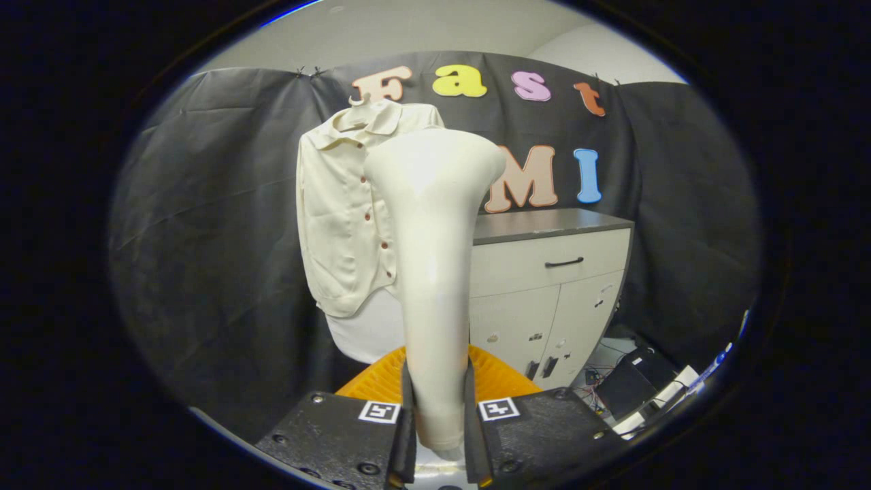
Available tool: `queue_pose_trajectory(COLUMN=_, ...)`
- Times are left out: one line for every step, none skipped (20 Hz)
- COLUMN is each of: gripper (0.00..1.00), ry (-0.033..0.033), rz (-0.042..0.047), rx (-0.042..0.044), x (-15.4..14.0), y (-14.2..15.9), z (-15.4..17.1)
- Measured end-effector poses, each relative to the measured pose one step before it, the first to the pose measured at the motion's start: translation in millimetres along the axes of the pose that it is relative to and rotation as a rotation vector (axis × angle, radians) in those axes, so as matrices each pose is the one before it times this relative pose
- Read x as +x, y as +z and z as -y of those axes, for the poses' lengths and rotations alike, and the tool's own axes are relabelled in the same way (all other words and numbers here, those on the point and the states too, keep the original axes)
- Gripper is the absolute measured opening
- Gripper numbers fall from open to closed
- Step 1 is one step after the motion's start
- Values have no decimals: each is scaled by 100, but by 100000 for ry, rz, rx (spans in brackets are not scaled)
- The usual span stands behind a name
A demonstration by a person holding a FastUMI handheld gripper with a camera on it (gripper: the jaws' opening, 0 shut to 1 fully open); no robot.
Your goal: Iron the clothes twice with a garment steamer, once on the left side and once on the right side.
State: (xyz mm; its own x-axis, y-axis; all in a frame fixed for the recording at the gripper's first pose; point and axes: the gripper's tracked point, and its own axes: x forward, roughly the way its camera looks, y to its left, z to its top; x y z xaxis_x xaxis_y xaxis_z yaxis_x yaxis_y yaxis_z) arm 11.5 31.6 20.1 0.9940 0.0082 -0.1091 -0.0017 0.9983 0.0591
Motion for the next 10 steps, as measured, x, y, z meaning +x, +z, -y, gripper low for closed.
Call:
queue_pose_trajectory(gripper=28, ry=-8, rz=-105, rx=421, x=-9, y=-129, z=148)
queue_pose_trajectory(gripper=28, ry=-194, rz=-267, rx=186, x=-59, y=-73, z=135)
queue_pose_trajectory(gripper=28, ry=-200, rz=25, rx=112, x=-51, y=7, z=262)
queue_pose_trajectory(gripper=28, ry=-148, rz=132, rx=164, x=-126, y=46, z=248)
queue_pose_trajectory(gripper=28, ry=-164, rz=-211, rx=74, x=-139, y=-19, z=298)
queue_pose_trajectory(gripper=28, ry=-141, rz=447, rx=-19, x=-178, y=133, z=278)
queue_pose_trajectory(gripper=28, ry=-14, rz=382, rx=-96, x=-139, y=103, z=229)
queue_pose_trajectory(gripper=28, ry=171, rz=276, rx=-76, x=-105, y=157, z=215)
queue_pose_trajectory(gripper=28, ry=-13, rz=245, rx=-388, x=-59, y=3, z=335)
queue_pose_trajectory(gripper=28, ry=32, rz=-214, rx=-118, x=56, y=76, z=221)
